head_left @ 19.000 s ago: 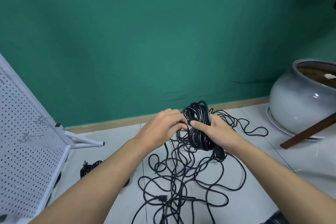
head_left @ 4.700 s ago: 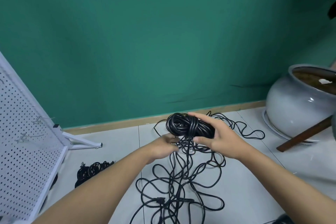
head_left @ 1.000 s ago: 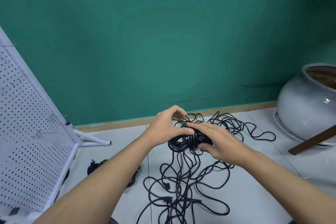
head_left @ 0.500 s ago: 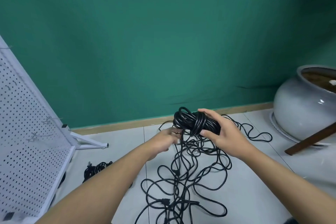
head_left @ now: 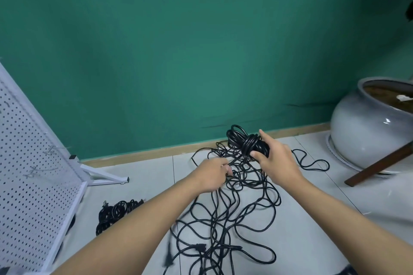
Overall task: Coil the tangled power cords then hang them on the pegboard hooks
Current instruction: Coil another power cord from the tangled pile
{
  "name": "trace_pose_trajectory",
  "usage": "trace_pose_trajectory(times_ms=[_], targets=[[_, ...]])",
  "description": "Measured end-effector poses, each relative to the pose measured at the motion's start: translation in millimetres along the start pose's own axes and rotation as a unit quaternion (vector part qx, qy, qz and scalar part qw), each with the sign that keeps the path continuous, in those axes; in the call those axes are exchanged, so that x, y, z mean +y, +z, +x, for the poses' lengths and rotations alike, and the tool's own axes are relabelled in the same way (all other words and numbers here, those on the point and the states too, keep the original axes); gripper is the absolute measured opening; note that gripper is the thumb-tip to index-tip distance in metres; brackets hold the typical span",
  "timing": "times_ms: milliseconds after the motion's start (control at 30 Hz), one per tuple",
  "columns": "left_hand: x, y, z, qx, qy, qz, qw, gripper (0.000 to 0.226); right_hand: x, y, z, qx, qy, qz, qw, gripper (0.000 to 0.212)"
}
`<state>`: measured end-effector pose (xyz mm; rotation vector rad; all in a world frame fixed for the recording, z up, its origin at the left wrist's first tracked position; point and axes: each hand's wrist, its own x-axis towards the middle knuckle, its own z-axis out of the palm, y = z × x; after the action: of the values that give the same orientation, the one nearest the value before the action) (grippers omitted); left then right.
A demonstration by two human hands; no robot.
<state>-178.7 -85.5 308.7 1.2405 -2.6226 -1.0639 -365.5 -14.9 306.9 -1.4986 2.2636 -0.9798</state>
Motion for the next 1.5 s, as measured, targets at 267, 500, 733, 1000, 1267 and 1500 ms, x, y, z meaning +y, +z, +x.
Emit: trace_pose_trajectory(times_ms=[267,500,733,1000,1267,1500], targets=[[16.6,-26.1,-18.6,0.088,0.116,0.283,0.948,0.030,2.4,9.2,1.1,-0.028,-0.074,-0.110,0.991,0.065],[11.3,-57.2,-18.9,0.193,0.309,0.330,0.871,0.024,-1.0,2.2,-5.1,-0.122,-0.195,-0.095,0.969,0.063],[-2.8,-54.5,-12.5,0.284,0.286,0.231,0.885,0.066,-12.2,-3.3,-19.6,-0.174,-0.241,-0.069,0.952,0.095],[-7.7,-54.3,-9.6,0.292,0.199,0.144,0.924,0.071,-11.6,-3.6,-18.6,-0.168,-0.292,-0.076,0.939,0.100],[-24.9,-48.3,-7.8,0.171,0.143,-0.050,0.974,0.050,-7.9,4.6,-17.6,-0.181,-0.305,-0.095,0.930,0.093],[-27.5,-45.8,-7.0,0.144,0.100,-0.067,0.982,0.049,-3.2,6.2,-12.9,-0.163,-0.301,-0.081,0.936,0.084]])
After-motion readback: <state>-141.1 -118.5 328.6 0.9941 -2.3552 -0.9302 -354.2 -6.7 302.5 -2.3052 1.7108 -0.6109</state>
